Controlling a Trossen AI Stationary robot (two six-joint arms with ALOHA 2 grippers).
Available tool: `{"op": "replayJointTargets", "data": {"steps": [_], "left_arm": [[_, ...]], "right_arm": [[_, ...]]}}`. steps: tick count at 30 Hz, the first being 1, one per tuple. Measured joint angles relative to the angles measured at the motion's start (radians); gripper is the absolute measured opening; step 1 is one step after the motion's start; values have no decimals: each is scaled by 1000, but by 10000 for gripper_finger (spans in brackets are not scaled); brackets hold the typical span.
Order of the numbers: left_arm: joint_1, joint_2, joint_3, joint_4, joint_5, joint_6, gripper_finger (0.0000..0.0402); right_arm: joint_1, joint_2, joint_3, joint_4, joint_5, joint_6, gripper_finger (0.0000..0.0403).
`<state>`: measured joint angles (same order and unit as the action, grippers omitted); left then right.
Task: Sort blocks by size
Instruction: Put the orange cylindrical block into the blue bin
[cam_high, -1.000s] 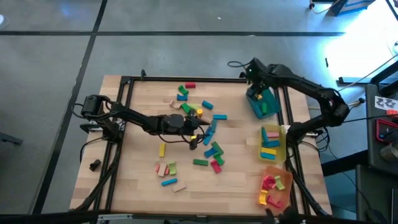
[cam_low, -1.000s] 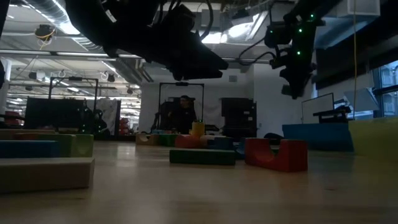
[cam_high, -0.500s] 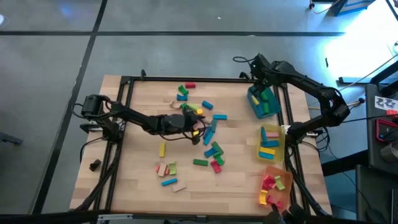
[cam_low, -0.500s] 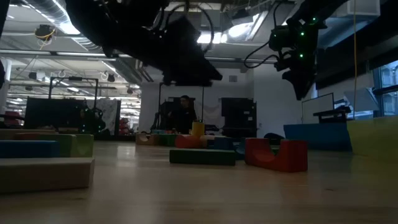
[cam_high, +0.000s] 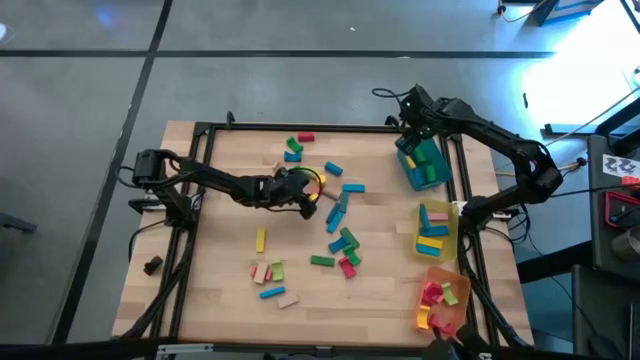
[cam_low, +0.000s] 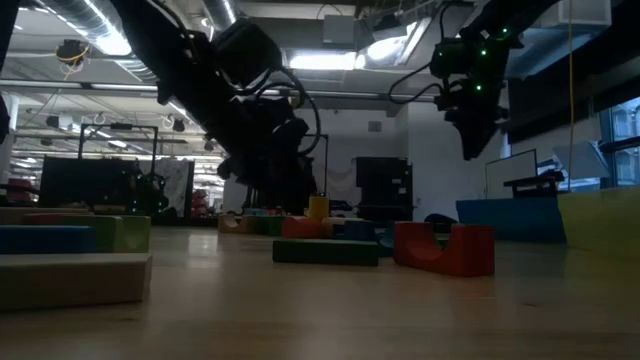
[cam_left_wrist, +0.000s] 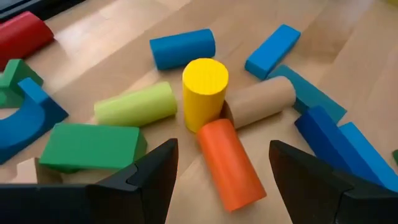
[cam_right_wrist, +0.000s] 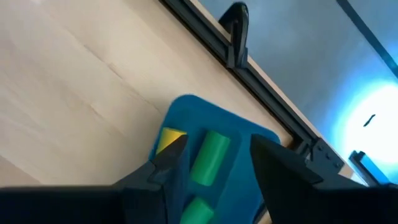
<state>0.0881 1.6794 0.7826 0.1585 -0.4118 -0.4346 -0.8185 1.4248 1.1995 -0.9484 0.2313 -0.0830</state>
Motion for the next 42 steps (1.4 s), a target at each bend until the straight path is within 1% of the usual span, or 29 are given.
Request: {"op": "replayJointTargets", "data": {"steps": [7, 18, 23, 26, 29, 33, 36, 42], "left_arm": [[-2, 7, 0, 4, 7, -29, 237], [-7, 115, 0, 21, 9, -75, 237], [-7, 147, 0, 24, 5, -63, 237], [-7, 148, 1, 23, 3, -39, 227], [-7, 151, 0, 51, 10, 0, 200], [-7, 151, 1, 65, 24, 28, 152], [-7, 151, 1, 63, 39, 19, 119], [-8, 140, 1, 61, 94, 16, 118]], "right_arm": [[0, 0, 0, 12, -8, 0, 172], [0, 0, 0, 12, -9, 0, 172], [0, 0, 0, 12, -9, 0, 172], [0, 0, 0, 12, -11, 0, 172], [0, 0, 0, 12, -28, 0, 172], [0, 0, 0, 12, -96, 23, 172], [0, 0, 0, 12, -174, 29, 172], [1, 0, 0, 12, -394, -7, 172]]}}
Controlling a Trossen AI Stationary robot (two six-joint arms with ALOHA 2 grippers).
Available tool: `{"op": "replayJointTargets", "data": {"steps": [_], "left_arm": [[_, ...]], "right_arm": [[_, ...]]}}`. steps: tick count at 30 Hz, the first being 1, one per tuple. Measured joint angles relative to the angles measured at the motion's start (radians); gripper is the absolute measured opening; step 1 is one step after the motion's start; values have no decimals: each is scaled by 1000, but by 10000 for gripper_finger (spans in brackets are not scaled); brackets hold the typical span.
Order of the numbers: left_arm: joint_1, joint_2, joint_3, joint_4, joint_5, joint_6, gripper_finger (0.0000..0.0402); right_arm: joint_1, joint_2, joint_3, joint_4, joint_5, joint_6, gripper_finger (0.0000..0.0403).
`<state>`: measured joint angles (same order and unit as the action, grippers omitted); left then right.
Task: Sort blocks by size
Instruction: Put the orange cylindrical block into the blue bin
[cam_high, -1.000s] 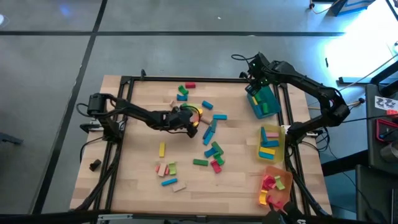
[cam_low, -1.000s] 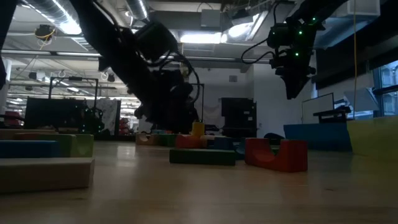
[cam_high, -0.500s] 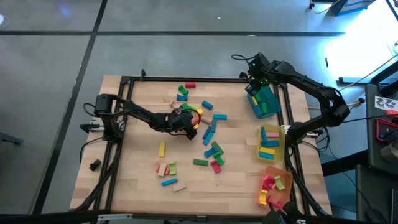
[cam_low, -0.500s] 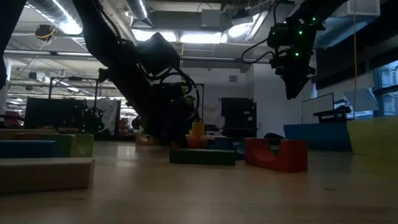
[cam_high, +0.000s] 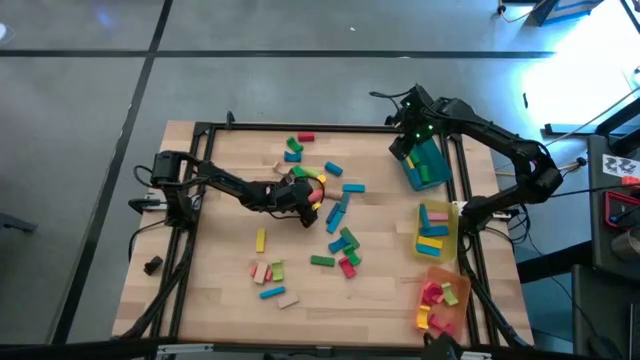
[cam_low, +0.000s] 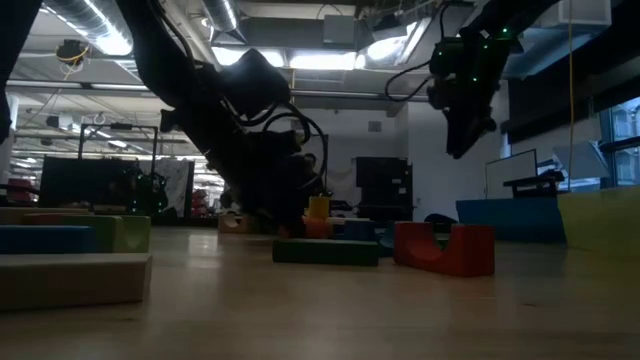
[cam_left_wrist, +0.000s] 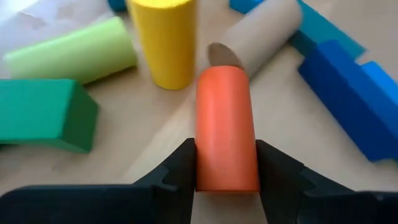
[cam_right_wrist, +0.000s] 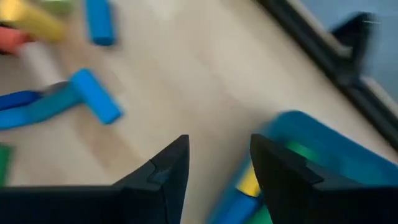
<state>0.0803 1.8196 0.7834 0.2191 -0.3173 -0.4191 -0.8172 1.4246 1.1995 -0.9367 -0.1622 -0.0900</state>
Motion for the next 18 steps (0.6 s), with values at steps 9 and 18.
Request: {"op": "replayJointTargets", "data": {"steps": [9, 18], "left_arm": [[0, -112, 0, 1, 119, -1, 126], [-10, -226, 0, 32, 170, 26, 123]], "right_arm": [[106, 0, 0, 10, -145, -82, 172], [341, 0, 0, 166, -144, -187, 172]]}}
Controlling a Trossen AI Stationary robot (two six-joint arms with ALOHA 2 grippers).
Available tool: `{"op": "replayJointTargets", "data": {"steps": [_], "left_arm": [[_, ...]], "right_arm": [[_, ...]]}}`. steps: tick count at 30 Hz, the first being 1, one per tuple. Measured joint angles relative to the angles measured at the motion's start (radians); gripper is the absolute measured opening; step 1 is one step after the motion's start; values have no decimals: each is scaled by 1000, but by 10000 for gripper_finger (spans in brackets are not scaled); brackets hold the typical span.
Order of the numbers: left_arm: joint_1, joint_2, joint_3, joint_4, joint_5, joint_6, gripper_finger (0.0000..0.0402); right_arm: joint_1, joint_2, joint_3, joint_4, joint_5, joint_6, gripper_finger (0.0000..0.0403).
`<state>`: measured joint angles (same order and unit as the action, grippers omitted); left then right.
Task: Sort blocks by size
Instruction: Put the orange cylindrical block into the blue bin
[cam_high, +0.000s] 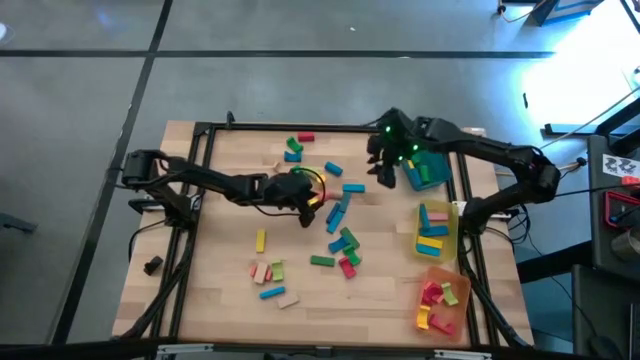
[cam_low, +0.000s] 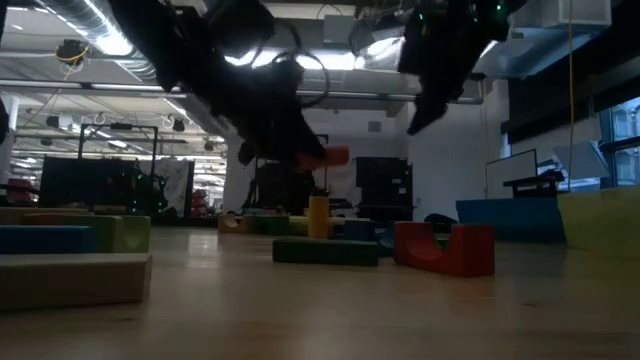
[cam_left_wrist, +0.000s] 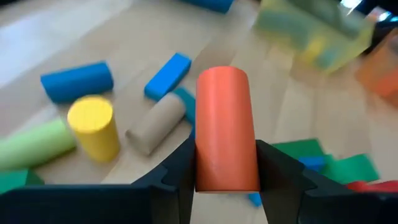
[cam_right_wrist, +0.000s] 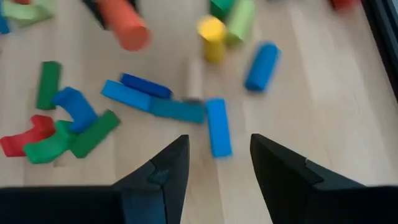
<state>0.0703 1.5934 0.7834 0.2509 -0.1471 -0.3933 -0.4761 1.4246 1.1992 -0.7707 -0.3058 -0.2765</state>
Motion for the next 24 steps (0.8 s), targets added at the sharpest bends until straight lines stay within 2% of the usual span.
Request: {"op": "replayJointTargets", "data": {"steps": [5, 12, 24], "left_arm": [[-1, -23, 0, 72, 0, 7, 129], [-22, -22, 0, 232, 11, 71, 126], [-89, -21, 0, 360, 10, 129, 129]], "right_arm": [[128, 0, 0, 105, 11, -28, 172], [285, 0, 0, 243, 134, -27, 172], [388, 0, 0, 327, 164, 11, 172]]}}
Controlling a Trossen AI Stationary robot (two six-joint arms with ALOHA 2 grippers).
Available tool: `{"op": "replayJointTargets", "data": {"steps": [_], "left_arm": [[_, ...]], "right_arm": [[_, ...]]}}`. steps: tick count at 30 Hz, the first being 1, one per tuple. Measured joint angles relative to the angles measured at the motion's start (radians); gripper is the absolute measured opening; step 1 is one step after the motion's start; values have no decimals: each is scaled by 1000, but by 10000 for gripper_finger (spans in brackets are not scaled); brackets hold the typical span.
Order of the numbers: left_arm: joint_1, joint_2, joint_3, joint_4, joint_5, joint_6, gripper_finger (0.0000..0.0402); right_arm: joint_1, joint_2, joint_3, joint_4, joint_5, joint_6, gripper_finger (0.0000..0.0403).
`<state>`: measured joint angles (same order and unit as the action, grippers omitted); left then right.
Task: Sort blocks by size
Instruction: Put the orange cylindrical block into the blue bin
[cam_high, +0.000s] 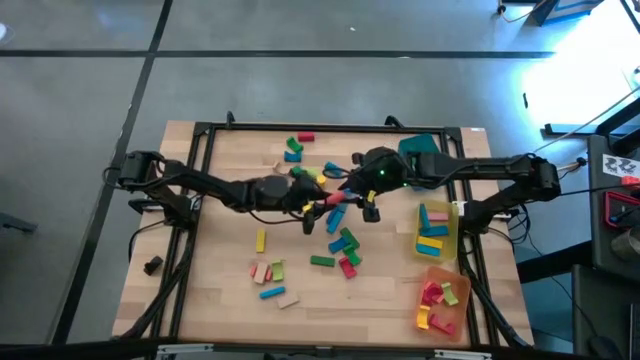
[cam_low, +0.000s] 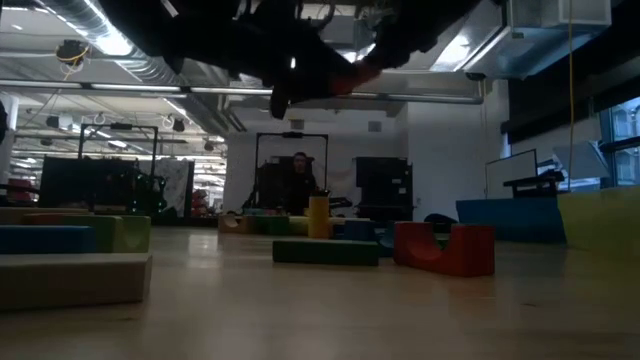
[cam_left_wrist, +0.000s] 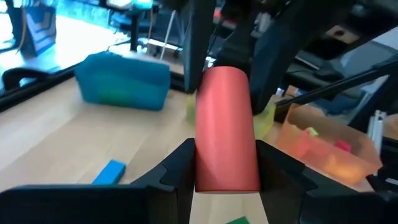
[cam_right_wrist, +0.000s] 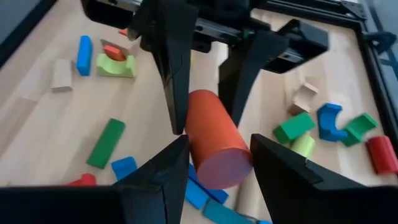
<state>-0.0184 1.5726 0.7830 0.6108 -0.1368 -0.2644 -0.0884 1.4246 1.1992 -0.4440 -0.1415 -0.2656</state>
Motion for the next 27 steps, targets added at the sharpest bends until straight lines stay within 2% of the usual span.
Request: {"op": "replayJointTargets", "data": {"steps": [13, 20, 27], "left_arm": [[-27, 0, 0, 40, -3, 66, 131], [-28, 0, 0, 36, 4, 107, 131], [-28, 0, 0, 36, 3, 113, 131]], "right_arm": [[10, 0, 0, -1, -39, 5, 172], [10, 0, 0, 0, -99, 6, 134], [10, 0, 0, 1, -104, 5, 134]]}}
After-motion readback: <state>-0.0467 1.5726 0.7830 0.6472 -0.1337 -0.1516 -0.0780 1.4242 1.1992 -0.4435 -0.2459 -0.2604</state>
